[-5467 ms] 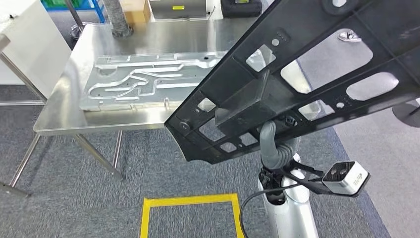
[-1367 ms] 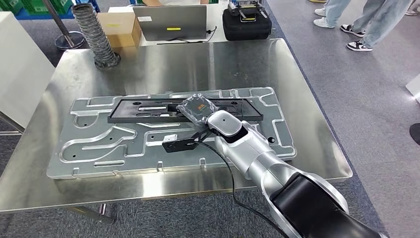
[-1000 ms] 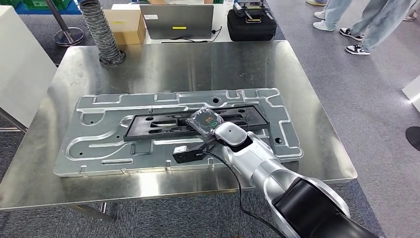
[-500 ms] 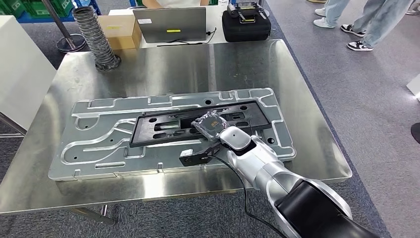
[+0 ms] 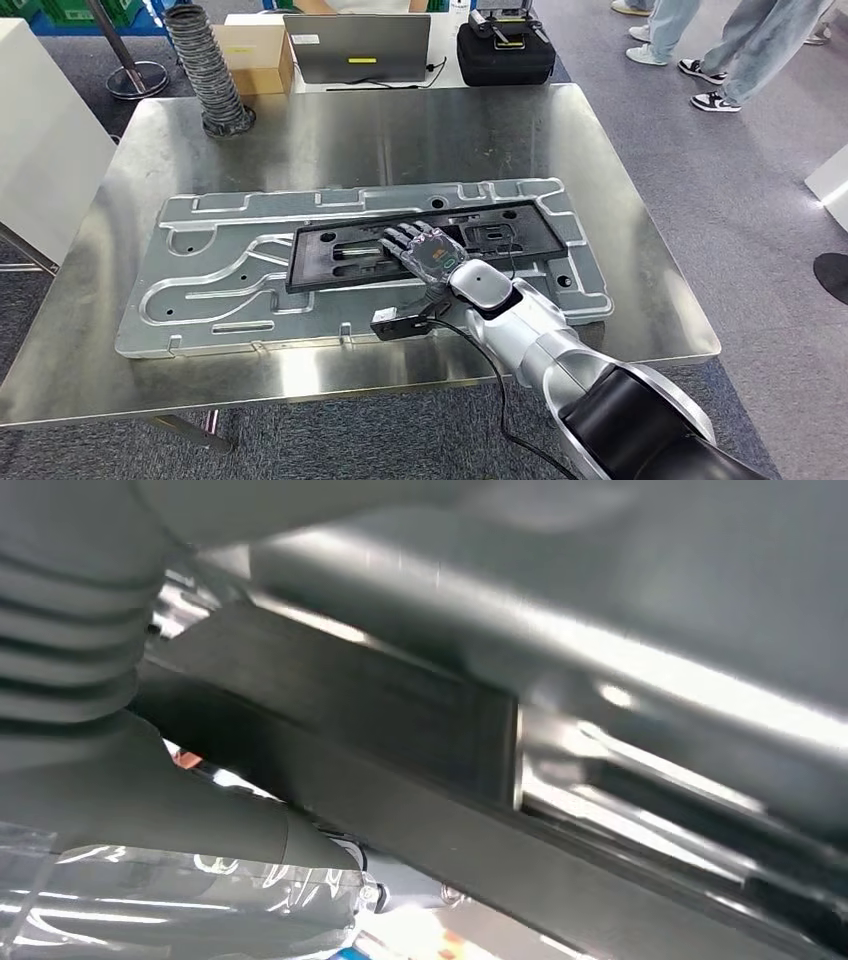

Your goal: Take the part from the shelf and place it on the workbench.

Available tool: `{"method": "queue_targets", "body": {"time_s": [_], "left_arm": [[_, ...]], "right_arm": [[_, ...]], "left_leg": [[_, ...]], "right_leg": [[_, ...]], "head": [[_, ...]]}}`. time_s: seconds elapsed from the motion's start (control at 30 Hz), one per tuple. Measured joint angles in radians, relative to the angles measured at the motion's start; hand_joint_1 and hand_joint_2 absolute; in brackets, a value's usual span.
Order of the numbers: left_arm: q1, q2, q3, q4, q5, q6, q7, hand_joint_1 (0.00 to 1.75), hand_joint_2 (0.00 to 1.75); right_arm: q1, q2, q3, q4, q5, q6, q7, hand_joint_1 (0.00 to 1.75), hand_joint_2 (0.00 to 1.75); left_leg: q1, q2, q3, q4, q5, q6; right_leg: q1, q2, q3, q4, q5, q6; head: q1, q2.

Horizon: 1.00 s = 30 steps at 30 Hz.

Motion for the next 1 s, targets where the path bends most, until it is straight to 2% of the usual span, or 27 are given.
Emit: {"method": "queue_targets", "body": {"time_s": [0.07,0.1,0.13,0.2,0.27,0.3,0.33,0.4,0.43,0.47,0.5,0.57,0.63,0.67,0.73,0.8,0.87,0.93,0.97,1.0], "left_arm": [[0.000,-0.001,-0.001,0.000,0.000,0.000,0.000,0.00,0.00],[-0.001,-0.003,-0.002,0.000,0.000,0.000,0.000,0.00,0.00],[-0.001,-0.004,-0.002,0.000,0.000,0.000,0.000,0.00,0.00],[-0.001,-0.005,-0.003,0.000,0.000,0.000,0.001,0.00,0.00],[-0.001,-0.004,-0.003,0.000,0.000,0.003,0.003,0.00,0.00],[-0.001,-0.004,-0.004,0.000,0.000,0.005,0.004,0.00,0.00],[-0.001,-0.003,-0.004,0.000,0.001,0.006,0.004,0.00,0.00],[0.000,-0.003,-0.004,0.000,0.002,0.006,0.006,0.00,0.00],[0.001,-0.003,-0.004,0.000,0.003,0.007,0.006,0.00,0.00],[0.002,-0.002,-0.004,0.000,0.003,0.007,0.006,0.00,0.00],[0.003,-0.002,-0.004,0.000,0.004,0.008,0.006,0.00,0.00],[0.004,0.000,-0.004,0.000,0.006,0.009,0.006,0.00,0.00],[0.003,0.001,-0.004,0.000,0.008,0.011,0.006,0.00,0.00],[0.002,0.001,-0.004,0.000,0.010,0.012,0.006,0.00,0.00],[0.005,0.001,-0.004,0.000,0.016,0.014,0.007,0.00,0.00],[0.010,0.000,-0.003,0.000,0.022,0.015,0.007,0.00,0.00],[0.015,0.001,0.000,0.000,0.029,0.016,0.007,0.00,0.00],[0.021,0.002,0.003,0.000,0.034,0.016,0.004,0.00,0.00],[0.024,0.003,0.005,0.000,0.037,0.016,0.003,0.00,0.00],[0.027,0.003,0.007,0.000,0.039,0.015,0.001,0.00,0.00]], "right_arm": [[-0.001,0.000,0.001,0.000,0.000,-0.001,0.000,0.00,0.00],[-0.003,0.000,0.001,0.000,0.000,-0.002,0.000,0.00,0.00],[-0.003,0.000,0.002,0.000,0.000,-0.003,0.000,0.00,0.00],[-0.003,-0.001,0.003,0.000,0.001,-0.011,-0.003,0.00,0.00],[-0.003,-0.002,0.004,-0.003,-0.001,-0.035,-0.020,0.00,0.00],[-0.002,-0.001,0.004,-0.006,-0.003,-0.053,-0.034,0.00,0.00],[-0.002,0.000,0.004,-0.010,-0.009,-0.074,-0.050,0.00,0.00],[0.002,0.003,0.004,-0.023,-0.035,-0.117,-0.094,0.00,0.00],[0.007,0.005,0.001,-0.033,-0.058,-0.140,-0.123,0.00,0.00],[0.014,0.005,-0.003,-0.048,-0.086,-0.164,-0.157,0.00,0.00],[0.021,0.005,-0.009,-0.069,-0.115,-0.188,-0.191,0.00,0.00],[0.033,0.005,-0.026,-0.125,-0.177,-0.237,-0.247,0.00,0.00],[0.043,-0.002,-0.046,-0.194,-0.248,-0.284,-0.283,0.00,0.00],[0.051,-0.010,-0.059,-0.234,-0.293,-0.310,-0.301,0.00,0.00],[0.082,-0.037,-0.101,-0.336,-0.402,-0.357,-0.340,0.00,0.00],[0.124,-0.078,-0.163,-0.471,-0.514,-0.377,-0.381,0.00,0.00],[0.173,-0.123,-0.242,-0.623,-0.615,-0.369,-0.413,0.00,0.00],[0.226,-0.166,-0.328,-0.765,-0.693,-0.358,-0.435,0.00,0.00],[0.255,-0.188,-0.369,-0.831,-0.721,-0.356,-0.442,0.00,0.00],[0.284,-0.206,-0.402,-0.887,-0.737,-0.358,-0.446,0.00,0.00]], "left_leg": [[-0.002,-0.001,0.003,0.000,-0.001,-0.002],[-0.003,-0.001,0.003,0.000,-0.001,-0.005],[-0.004,-0.001,0.002,0.000,-0.002,-0.009],[-0.004,-0.001,0.002,-0.003,-0.001,-0.019],[-0.005,0.000,0.000,0.002,-0.008,-0.029],[-0.006,0.000,-0.008,0.022,-0.023,-0.033],[-0.006,0.000,-0.026,0.064,-0.048,-0.037],[-0.005,0.000,-0.086,0.193,-0.111,-0.041],[-0.005,0.000,-0.115,0.252,-0.130,-0.042],[-0.005,0.000,-0.131,0.280,-0.131,-0.044],[-0.005,0.001,-0.128,0.269,-0.112,-0.044],[-0.004,0.002,-0.073,0.145,-0.038,-0.042],[-0.005,0.002,-0.020,0.031,0.003,-0.036],[-0.006,0.001,-0.011,0.011,0.003,-0.031],[-0.008,-0.002,-0.011,0.009,0.002,-0.020],[-0.006,-0.004,-0.010,0.005,0.005,-0.009],[-0.004,-0.004,-0.010,0.003,0.006,0.002],[-0.005,-0.005,-0.011,0.003,0.005,0.008],[-0.006,-0.006,-0.011,0.003,0.005,0.009],[-0.007,-0.006,-0.010,0.003,0.004,0.009]], "right_leg": [[0.004,0.000,0.074,-0.149,0.069,-0.013],[0.007,0.000,0.105,-0.213,0.091,-0.020],[0.011,-0.001,0.123,-0.252,0.102,-0.024],[0.016,-0.001,0.128,-0.267,0.102,-0.029],[0.009,-0.002,0.132,-0.278,0.107,-0.037],[0.006,-0.003,0.136,-0.284,0.110,-0.042],[0.003,-0.004,0.139,-0.290,0.113,-0.046],[0.005,-0.005,0.140,-0.291,0.112,-0.050],[0.006,-0.005,0.140,-0.290,0.111,-0.051],[0.006,-0.005,0.140,-0.288,0.110,-0.051],[0.006,-0.005,0.140,-0.286,0.108,-0.050],[0.005,-0.003,0.142,-0.278,0.102,-0.045],[0.009,-0.002,0.138,-0.268,0.095,-0.037],[0.011,-0.002,0.135,-0.265,0.093,-0.032],[0.012,-0.004,0.133,-0.264,0.093,-0.023],[0.009,-0.005,0.129,-0.248,0.078,-0.012],[0.005,-0.005,0.090,-0.158,0.023,0.000],[0.003,-0.005,0.024,-0.023,-0.039,0.008],[0.002,-0.005,0.003,0.018,-0.049,0.009],[0.002,-0.005,-0.002,0.023,-0.040,0.008]], "head": [[0.000,0.000],[0.000,0.000],[0.000,0.000],[0.000,0.000],[0.000,0.000],[0.000,0.000],[0.000,0.000],[0.000,0.000],[0.000,0.000],[0.000,0.000],[0.000,0.000],[0.000,0.000],[0.000,0.000],[0.000,0.000],[0.000,0.000],[0.000,0.000],[0.000,0.000],[0.000,0.000],[0.000,0.000],[0.000,0.000]]}}
